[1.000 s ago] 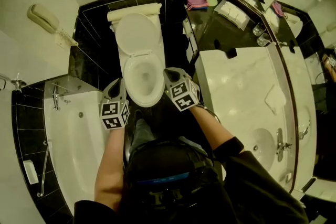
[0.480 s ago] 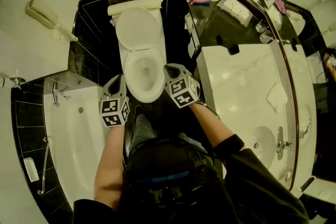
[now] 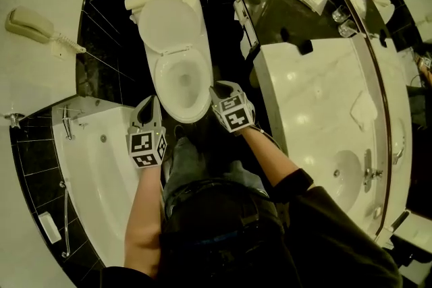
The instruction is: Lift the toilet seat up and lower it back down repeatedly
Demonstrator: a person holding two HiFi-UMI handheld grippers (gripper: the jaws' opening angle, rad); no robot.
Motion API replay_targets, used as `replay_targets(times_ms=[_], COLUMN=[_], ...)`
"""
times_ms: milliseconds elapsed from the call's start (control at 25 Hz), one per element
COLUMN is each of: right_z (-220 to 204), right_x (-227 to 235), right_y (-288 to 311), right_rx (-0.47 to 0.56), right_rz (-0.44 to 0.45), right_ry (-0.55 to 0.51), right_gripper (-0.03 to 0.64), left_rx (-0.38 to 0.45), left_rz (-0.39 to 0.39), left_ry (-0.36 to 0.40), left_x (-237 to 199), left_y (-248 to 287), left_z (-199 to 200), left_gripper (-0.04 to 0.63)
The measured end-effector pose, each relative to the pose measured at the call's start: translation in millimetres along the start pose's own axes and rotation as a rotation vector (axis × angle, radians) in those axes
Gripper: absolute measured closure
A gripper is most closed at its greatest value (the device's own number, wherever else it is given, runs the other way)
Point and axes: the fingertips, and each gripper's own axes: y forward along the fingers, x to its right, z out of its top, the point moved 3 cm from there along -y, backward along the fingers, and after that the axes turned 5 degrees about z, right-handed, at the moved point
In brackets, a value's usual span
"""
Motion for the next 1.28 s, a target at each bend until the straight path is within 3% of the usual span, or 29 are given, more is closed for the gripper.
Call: replay_targets(times_ms=[320, 800, 960, 1120, 1280], right_z=[-85.5, -241.2, -291.7, -323.5, -347.8], right_x=[24.4, 65.0, 71.6, 75.8, 79.4], right_y=[74.5, 193.1, 235.1, 274.9, 303.0], right_rx=[-0.103, -0.144, -0.131, -0.077, -0.074], right_rz=[0.029, 0.049, 0.094, 0.157, 0.177], right_ry=[0.154, 0.611, 0.761, 0.932, 1.011], right_gripper=[0.385, 0.370, 0.370, 0.371, 0.371], left_rx=[-0.022, -0.061, -0.069, -0.069, -0.087], left_rz=[-0.057, -0.113, -0.114, -0.122, -0.137], left_ry=[0.040, 0.073, 0.067, 0.071, 0.080], left_x=[3.0, 22.2, 28.0, 33.0, 36.3], left_y=[47.4, 129.2, 156.4, 175.7, 188.9], left_z=[-50.7, -175.9, -215.5, -248.3, -272.1], left_gripper=[0.606, 0.606, 0.606, 0.606, 0.606])
